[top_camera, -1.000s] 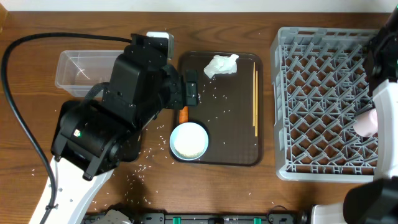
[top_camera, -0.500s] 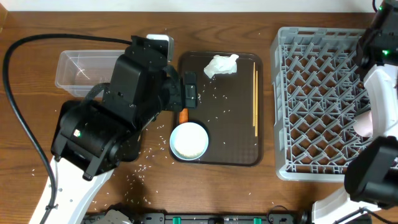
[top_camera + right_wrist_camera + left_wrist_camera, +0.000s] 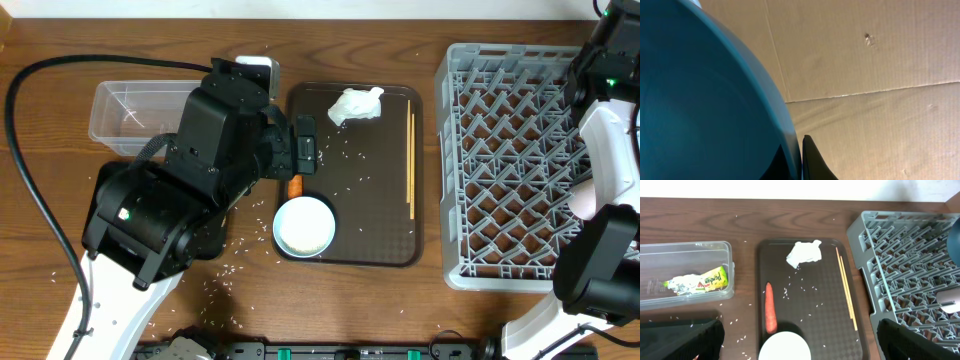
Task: Sort waste into correct bins and load items into the dishwasher rack
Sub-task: 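Carry the blue plate with the right gripper toward the dish rack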
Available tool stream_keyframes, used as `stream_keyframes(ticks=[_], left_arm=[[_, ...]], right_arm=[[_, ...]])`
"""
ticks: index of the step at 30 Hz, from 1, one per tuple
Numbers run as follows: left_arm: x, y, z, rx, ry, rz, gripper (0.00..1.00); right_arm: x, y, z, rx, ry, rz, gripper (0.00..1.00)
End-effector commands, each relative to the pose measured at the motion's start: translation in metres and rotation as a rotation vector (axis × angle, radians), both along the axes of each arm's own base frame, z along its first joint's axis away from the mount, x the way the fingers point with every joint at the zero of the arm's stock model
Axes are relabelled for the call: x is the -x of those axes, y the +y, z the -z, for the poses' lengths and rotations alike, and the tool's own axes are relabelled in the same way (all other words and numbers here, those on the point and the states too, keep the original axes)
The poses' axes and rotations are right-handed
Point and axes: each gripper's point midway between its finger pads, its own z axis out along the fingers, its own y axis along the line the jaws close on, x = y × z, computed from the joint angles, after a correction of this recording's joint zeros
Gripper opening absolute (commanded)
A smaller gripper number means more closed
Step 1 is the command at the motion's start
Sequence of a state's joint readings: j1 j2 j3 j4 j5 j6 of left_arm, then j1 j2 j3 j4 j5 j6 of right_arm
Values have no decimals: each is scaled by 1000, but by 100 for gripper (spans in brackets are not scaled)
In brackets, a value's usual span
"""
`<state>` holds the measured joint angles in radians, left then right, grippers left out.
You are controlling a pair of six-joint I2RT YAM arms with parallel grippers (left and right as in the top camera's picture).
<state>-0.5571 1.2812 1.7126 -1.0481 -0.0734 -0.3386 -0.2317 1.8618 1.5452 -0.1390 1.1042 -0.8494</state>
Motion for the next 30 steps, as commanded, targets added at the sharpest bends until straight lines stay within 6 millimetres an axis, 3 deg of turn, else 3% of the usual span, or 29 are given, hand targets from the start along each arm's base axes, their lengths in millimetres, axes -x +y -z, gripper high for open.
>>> stream_keyframes(ticks=[1, 11, 15, 22, 27, 30], left_arm=[[0, -1, 0, -9, -1, 14, 98], [0, -1, 0, -11, 2, 14, 98], [0, -1, 0, -11, 2, 14, 98], [1, 0, 2, -16, 11, 14, 98], [3, 1, 4, -21, 20, 16, 98], [4, 1, 5, -23, 27, 18, 98]], right_arm=[[2, -1, 2, 9, 43, 10, 1], [-7, 4, 19, 0, 81, -8, 1], [-13, 14, 20, -1, 87, -32, 10], [-21, 36, 25, -6, 137, -85, 31], [-29, 63, 32, -12, 193, -144, 68], [-35, 79, 33, -9, 194, -178, 80]])
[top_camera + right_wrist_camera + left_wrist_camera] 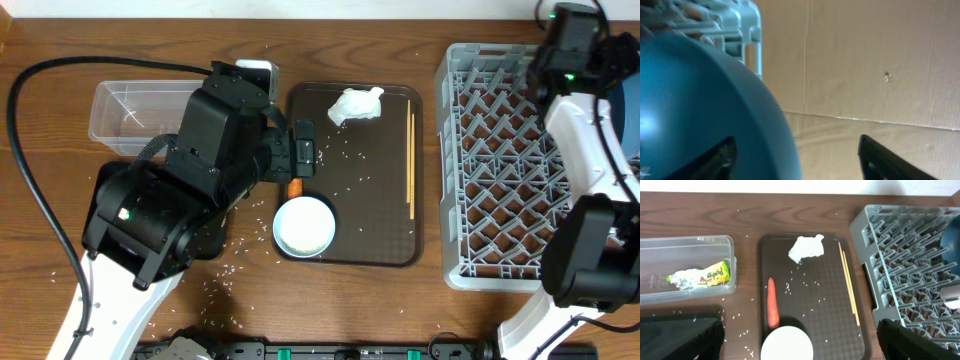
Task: Sort waste into correct bins and load items into the dishwasher rack
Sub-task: 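Carry the blue plate with the right gripper toward the dish rack, then reach the left gripper to the white tissue on the brown tray and grasp it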
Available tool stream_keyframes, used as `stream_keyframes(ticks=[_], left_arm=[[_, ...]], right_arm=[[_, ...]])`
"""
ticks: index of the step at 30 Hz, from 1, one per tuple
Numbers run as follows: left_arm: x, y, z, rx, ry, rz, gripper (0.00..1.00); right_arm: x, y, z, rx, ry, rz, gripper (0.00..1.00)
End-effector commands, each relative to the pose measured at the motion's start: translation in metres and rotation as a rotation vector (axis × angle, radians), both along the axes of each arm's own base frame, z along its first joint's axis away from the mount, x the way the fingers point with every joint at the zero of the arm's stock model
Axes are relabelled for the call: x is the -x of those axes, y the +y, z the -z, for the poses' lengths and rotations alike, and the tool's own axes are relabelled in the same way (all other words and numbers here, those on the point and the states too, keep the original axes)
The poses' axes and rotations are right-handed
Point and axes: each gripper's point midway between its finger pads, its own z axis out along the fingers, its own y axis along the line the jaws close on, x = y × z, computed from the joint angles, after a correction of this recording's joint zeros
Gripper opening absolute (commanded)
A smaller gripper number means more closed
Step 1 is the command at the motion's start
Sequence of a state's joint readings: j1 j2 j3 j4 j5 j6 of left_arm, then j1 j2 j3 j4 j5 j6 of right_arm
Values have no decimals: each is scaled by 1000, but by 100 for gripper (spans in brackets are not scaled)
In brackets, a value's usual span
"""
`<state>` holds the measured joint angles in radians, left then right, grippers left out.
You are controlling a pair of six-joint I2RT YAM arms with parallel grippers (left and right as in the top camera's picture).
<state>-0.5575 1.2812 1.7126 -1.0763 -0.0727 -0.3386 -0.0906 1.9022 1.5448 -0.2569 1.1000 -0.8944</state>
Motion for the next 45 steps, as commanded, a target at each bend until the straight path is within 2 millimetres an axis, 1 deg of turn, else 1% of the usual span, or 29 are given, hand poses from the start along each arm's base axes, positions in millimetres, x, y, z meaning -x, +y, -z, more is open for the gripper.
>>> stream_keyframes(ticks=[1, 5, 6, 9, 12, 16, 18, 20, 22, 24, 26, 27, 28, 31, 33, 35, 37, 39, 41, 43, 44, 45], left_arm=[[0, -1, 1, -9, 5, 17, 98], [3, 1, 4, -18, 19, 17, 98], [3, 1, 4, -19, 21, 16, 98], [3, 1, 4, -19, 19, 16, 98], [2, 0, 3, -21, 15, 20, 98], [3, 1, 2, -54, -3, 54, 98], [5, 2, -1, -69, -19, 72, 98], [7, 4, -6, -69, -39, 75, 98], [10, 10, -12, -72, -63, 60, 98], [12, 17, -18, -80, -86, 38, 98], [14, 23, -22, -86, -107, 18, 98], [15, 25, -24, -90, -114, 18, 98], [15, 25, -24, -101, -119, 27, 98], [13, 24, -19, -146, -114, 53, 98], [8, 24, -14, -164, -99, 45, 98], [0, 22, -7, -185, -82, 37, 98], [-11, 15, 0, -192, -70, 38, 98], [-28, 4, 11, -226, -63, 63, 98], [-42, -3, 25, -251, -42, 75, 98], [-59, -12, 45, -272, -4, 76, 98], [-67, -16, 55, -283, 16, 78, 98], [-75, -20, 68, -293, 41, 79, 98]], right_arm=[[-7, 19, -2, 5, -7, -33, 84], [-15, 39, -3, -6, -39, -67, 95], [-16, 44, -3, -11, -55, -72, 99], [-21, 65, -4, -40, -124, -97, 99], [-25, 98, 0, -88, -155, -150, 99], [-26, 152, 20, -198, -131, -260, 99], [-23, 181, 36, -296, -118, -313, 99], [-18, 217, 60, -472, -96, -372, 99], [-4, 262, 84, -708, -31, -435, 98], [11, 297, 96, -914, -1, -449, 94], [26, 334, 103, -1136, 36, -454, 91], [34, 349, 104, -1226, 67, -462, 90], [39, 356, 105, -1280, 80, -451, 89], [50, 362, 104, -1397, 68, -356, 88], [55, 363, 94, -1446, 67, -351, 87], [60, 356, 77, -1471, 35, -338, 87], [67, 344, 56, -1490, -22, -308, 87], [76, 325, 24, -1514, -119, -285, 88], [81, 312, 0, -1523, -195, -297, 89], [88, 296, -29, -1524, -285, -324, 97], [93, 288, -42, -1524, -327, -337, 99], [98, 279, -57, -1524, -380, -342, 99]])
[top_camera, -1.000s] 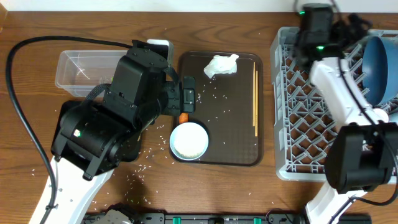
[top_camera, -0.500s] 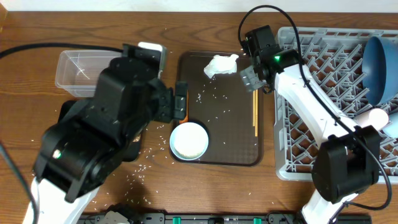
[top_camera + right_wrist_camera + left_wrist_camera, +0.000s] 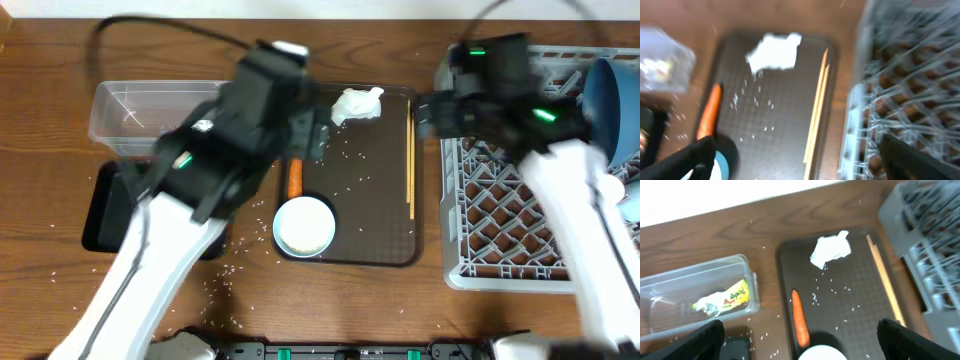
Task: Sort waste into correct bins and load items into the dishwasher rack
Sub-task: 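Reach the left gripper to the white tissue on the brown tray and grasp it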
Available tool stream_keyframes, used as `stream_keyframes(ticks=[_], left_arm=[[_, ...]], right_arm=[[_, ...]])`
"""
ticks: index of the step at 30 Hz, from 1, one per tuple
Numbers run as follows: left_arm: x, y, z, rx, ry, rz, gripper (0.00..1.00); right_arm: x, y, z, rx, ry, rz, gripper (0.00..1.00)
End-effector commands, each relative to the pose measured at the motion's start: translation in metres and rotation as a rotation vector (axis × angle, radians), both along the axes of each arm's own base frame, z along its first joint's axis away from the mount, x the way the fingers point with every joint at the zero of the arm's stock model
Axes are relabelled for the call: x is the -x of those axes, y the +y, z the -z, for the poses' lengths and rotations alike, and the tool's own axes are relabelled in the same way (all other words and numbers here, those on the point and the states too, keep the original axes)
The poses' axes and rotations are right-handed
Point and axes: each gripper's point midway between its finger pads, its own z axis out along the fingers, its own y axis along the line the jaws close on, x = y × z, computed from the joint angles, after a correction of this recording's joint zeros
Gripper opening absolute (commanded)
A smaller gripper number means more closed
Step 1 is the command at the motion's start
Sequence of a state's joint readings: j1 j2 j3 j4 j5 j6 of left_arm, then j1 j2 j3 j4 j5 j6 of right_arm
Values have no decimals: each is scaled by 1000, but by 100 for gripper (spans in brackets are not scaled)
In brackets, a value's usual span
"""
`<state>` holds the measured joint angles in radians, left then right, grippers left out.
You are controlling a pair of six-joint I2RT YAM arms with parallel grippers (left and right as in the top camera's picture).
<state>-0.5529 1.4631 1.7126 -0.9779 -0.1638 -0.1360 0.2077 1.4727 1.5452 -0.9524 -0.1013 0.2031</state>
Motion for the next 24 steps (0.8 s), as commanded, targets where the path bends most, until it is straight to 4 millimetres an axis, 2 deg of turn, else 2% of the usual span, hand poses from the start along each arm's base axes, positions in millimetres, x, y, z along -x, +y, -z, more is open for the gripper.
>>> stream_keyframes(ticks=[1, 5, 9, 14, 19, 24], left_arm=[[-26, -11, 40, -56, 80, 13, 98], [-55, -45, 95, 36, 204, 110, 99], [-86, -59, 142, 56, 247, 127, 96], [-120, -86, 194, 28, 215, 258, 85], [-141, -97, 243, 22, 212, 266, 84], [-156, -105, 270, 30, 188, 266, 85]], right_arm=[[18, -22, -51, -72, -118, 86, 99], [43, -45, -89, -96, -224, 147, 99], [65, -57, -108, -102, -278, 188, 99], [82, -74, -111, -91, -278, 302, 99], [87, -79, -108, -85, -261, 332, 99], [88, -79, -105, -81, -247, 333, 99]])
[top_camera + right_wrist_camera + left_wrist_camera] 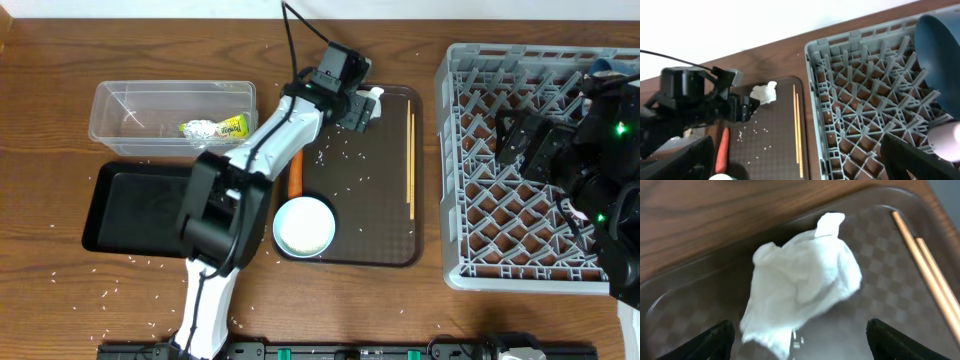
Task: Sort waste into correct bins and load items into the dishwasher rack
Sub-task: 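Reach the left gripper to the white tissue on the brown tray and grasp it, then carry the tissue left and drop it into the clear plastic container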
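A crumpled white tissue (805, 280) lies at the far end of the dark tray (380, 240). My left gripper (797, 347) hangs open just over it, a finger (697, 342) on either side, touching nothing. On the tray also lie an orange carrot (723, 147), a white bowl (304, 226) and a pair of chopsticks (410, 160). My right gripper (797, 167) is open and empty, high over the grey dishwasher rack (520, 230). A blue bowl (940, 55) stands in the rack's far right corner.
A clear bin (130, 110) holding a green wrapper (215, 127) sits at the back left, with a black bin (135, 205) in front of it. Rice grains are scattered on the tray and the table. A pale cup (947, 142) lies in the rack.
My left gripper was high above the tray and is now low over the tissue, still open. My right arm has gone from the rack's left edge to over the rack's right half.
At first my right gripper was shut on the blue bowl at the far right, while the left hung open high over the tray. Then the right was open beside the bowl. The bowl then stood in the rack, and now my left gripper straddles the tissue.
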Available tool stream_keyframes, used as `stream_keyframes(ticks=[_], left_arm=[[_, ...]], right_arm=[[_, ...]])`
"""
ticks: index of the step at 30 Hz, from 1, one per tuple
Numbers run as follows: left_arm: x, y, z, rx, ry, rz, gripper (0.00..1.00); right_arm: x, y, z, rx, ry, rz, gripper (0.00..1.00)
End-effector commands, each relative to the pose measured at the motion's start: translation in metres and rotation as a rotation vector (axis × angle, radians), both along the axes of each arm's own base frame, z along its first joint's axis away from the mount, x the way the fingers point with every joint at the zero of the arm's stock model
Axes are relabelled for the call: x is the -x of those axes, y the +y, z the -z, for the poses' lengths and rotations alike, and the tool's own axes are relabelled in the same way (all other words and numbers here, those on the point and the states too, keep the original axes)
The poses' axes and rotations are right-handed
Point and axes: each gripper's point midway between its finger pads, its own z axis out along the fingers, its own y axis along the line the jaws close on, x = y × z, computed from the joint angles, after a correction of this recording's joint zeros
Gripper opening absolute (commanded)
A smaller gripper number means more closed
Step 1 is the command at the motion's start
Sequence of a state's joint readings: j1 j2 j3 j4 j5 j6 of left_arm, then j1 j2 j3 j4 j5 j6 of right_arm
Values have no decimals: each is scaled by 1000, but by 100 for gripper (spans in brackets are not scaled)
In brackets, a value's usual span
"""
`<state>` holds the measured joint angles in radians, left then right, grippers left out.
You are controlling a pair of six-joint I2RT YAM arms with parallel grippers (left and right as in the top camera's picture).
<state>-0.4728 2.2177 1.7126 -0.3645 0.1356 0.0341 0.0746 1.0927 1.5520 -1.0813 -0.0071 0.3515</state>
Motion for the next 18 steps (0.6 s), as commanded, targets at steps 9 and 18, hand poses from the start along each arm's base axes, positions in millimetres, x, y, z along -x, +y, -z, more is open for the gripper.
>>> stream_keyframes(ticks=[9, 18], left_arm=[[-5, -4, 48, -17, 31, 24, 60], [1, -1, 50, -25, 58, 18, 19]], right_arm=[[2, -4, 0, -4, 8, 29, 99], [3, -4, -1, -5, 6, 29, 99]])
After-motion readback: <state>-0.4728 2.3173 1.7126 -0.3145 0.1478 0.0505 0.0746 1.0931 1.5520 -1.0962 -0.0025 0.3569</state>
